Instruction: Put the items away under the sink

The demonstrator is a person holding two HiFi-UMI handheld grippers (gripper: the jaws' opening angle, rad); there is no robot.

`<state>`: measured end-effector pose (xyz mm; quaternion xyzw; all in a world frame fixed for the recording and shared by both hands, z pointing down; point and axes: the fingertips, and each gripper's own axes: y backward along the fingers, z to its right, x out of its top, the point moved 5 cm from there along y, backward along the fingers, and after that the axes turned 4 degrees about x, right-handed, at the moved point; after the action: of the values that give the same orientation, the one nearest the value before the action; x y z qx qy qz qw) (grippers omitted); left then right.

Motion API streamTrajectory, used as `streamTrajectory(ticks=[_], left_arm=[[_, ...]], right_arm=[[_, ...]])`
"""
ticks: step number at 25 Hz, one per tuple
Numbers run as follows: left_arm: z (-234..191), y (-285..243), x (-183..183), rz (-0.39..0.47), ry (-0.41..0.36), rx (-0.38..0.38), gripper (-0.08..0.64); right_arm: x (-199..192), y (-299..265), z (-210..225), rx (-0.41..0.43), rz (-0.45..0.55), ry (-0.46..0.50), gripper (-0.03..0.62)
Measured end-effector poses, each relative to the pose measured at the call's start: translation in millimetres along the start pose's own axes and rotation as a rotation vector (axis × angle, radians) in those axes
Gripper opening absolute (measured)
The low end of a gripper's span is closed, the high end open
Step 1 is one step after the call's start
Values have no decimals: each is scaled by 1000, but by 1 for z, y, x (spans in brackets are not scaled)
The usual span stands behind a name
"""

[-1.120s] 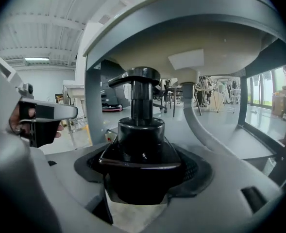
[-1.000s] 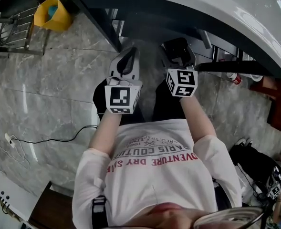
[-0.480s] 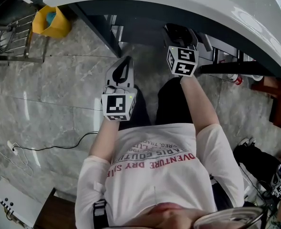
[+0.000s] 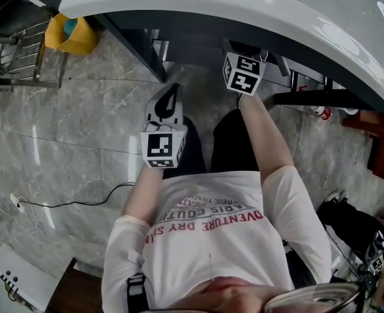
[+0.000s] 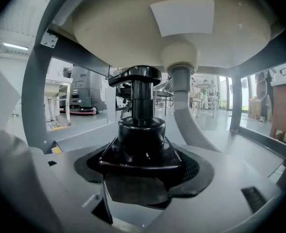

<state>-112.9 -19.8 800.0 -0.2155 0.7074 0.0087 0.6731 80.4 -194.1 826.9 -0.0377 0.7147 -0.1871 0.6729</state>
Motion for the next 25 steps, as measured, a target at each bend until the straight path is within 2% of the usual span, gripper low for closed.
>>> streamTrajectory(ticks=[4,8,14,18,23,25], left_arm=[[-5,-1,-4,-9,18,18,28],[-7,-7,-11,-27,48,23,28],[-1,-11,-15,-42,51,15,28],[0,-13,-14,-41,57,18,28],[13,-19,-13,-34,44,-10,28],[17,-22,-13,-30,49,-15,27]], right_arm=[[0,-10,4,-43,-16,-7,374],[0,-14,5,-44,-43,4,374],[-1,-17,3,-43,-64,14,374],[2,-9,1,2,18,-10,376],[-12,19,0,63,16,101,374],[-17,37,-2,80,20,101,374]])
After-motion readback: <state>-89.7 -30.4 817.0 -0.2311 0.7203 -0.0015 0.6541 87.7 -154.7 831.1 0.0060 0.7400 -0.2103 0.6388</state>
